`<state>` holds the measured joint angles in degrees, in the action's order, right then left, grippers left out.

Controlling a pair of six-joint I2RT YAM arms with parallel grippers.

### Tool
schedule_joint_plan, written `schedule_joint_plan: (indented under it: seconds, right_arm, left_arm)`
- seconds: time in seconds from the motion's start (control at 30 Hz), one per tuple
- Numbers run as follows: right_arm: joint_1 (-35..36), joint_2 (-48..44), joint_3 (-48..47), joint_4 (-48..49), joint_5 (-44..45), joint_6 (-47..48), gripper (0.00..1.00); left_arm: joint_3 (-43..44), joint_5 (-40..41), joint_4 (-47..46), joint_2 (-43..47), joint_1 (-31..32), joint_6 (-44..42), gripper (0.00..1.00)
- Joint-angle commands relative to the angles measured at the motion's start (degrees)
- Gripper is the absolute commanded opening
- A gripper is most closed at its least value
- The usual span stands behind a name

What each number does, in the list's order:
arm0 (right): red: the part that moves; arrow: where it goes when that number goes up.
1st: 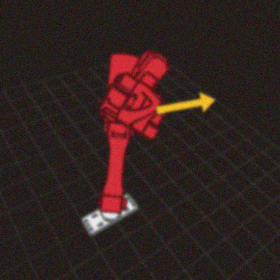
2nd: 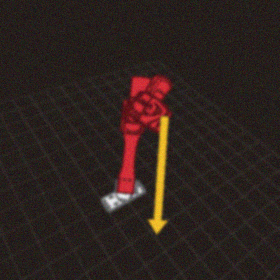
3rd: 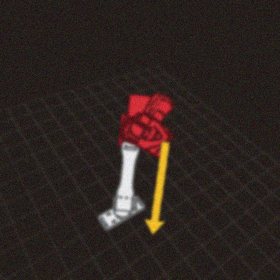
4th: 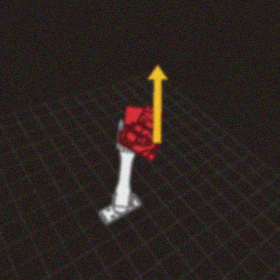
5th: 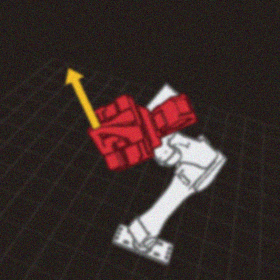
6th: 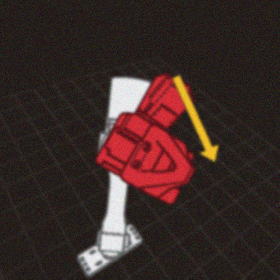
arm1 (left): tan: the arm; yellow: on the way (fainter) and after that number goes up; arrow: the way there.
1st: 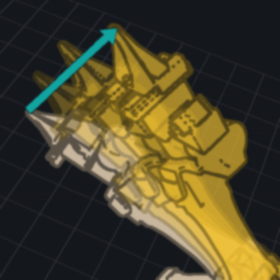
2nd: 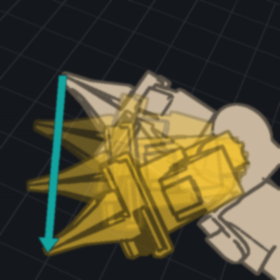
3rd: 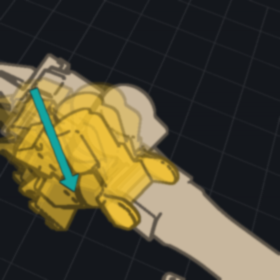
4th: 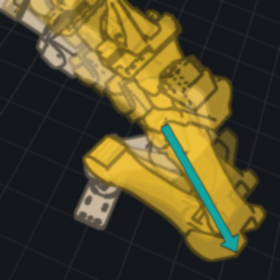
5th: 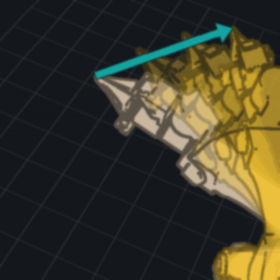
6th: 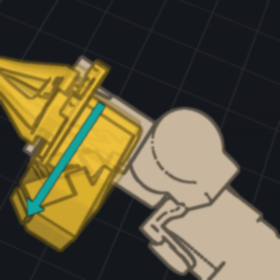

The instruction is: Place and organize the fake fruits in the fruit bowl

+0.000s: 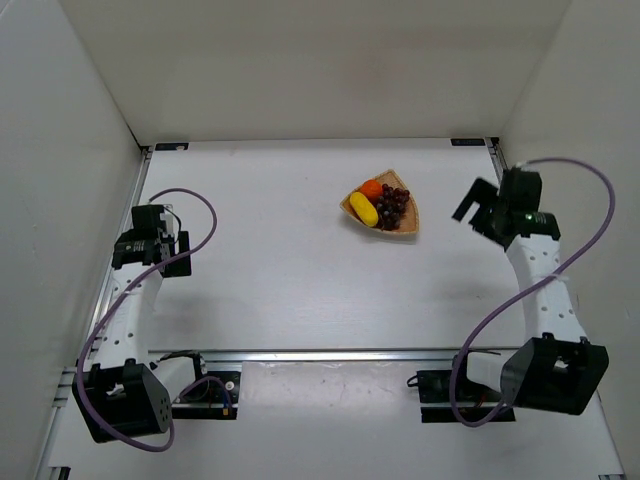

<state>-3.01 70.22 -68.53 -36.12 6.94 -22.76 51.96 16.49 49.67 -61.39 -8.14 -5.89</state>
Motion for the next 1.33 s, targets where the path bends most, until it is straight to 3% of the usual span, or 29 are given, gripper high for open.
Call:
schedule_joint_plan:
  seconds: [0.0,0.23,0.73,1.3]
  right_arm:
    - [-2.7,-2.3,10.5,-6.3,-10.0,-3.0,1.00]
    - [-10.4,-7.7,15.3,-10.0,-12.3,-2.5,1.00]
    - [-10.4,-15.3,20.2,-12.2,-13.4,-1.4,1.00]
    - [-10.4,-14.7,21.9,-8.9,-16.1,-2.0,1.00]
  left_arm:
    - [-0.5,-0.4,-0.8,1.9,-0.4,0.8,1.00]
    - [-0.5,-0.4,-1.3,1.9,-0.4,0.3,1.00]
    - [-0.5,-0.4,-1.3,2.4,-0.4,0.3,1.00]
    - [-0.5,-0.4,-1.3,2.4,-0.4,0.3,1.00]
